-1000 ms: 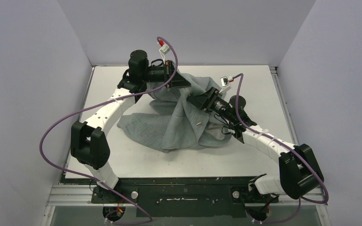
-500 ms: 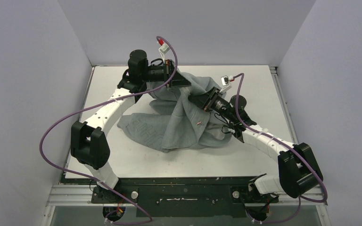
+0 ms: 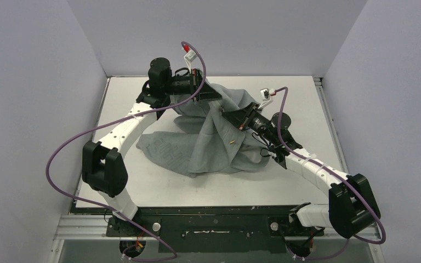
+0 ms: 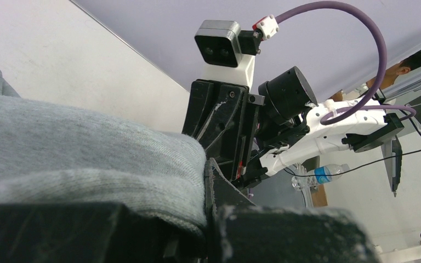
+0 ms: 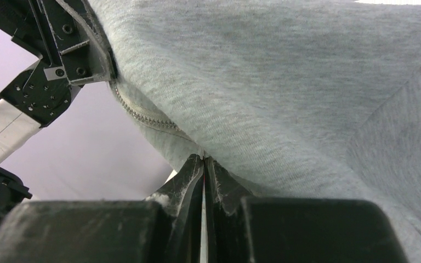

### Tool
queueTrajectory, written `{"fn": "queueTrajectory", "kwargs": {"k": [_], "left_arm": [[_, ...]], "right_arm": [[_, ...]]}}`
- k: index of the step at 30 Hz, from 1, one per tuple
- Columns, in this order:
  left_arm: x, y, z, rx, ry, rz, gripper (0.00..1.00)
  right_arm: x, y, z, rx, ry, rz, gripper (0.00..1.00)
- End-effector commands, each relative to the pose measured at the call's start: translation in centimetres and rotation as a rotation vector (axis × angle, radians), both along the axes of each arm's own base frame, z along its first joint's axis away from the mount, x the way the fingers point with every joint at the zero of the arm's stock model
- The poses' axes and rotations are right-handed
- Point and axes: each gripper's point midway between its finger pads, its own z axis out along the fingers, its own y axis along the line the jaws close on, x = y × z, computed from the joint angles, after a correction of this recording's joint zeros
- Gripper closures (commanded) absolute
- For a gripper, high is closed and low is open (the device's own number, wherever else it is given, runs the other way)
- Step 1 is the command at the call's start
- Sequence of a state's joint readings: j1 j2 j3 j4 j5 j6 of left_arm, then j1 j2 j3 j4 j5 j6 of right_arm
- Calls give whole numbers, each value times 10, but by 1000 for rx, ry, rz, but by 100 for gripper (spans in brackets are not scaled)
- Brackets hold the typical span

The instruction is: Zip up the jacket

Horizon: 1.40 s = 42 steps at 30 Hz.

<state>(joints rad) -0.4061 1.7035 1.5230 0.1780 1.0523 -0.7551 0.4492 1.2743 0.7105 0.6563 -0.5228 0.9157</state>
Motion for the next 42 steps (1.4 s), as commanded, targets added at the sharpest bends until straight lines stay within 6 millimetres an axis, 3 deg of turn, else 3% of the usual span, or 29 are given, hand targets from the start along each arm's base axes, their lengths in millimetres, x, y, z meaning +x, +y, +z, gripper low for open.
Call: {"fn": "queueTrajectory", "kwargs": {"k": [1,7,12,26,42], "left_arm": [[-9,6,42,-69,-166,-13,100],[-6,5,40,-63,-170,-5,100],[-1,12,42,-48,-180,24,100],[18,26,52,-53,-198,79,100],[61,74,69,-82,-213,256,100]], "right_arm": [[-4,-12,20,8,-96,-41,100],[-3,-16,14,-20,-69,-59,100],[-1,-23,-9,-67,13,-102,100],[-26,-39,-53,-159,111,-108,100],[-52,-61,-81,-260,169,-137,100]]}}
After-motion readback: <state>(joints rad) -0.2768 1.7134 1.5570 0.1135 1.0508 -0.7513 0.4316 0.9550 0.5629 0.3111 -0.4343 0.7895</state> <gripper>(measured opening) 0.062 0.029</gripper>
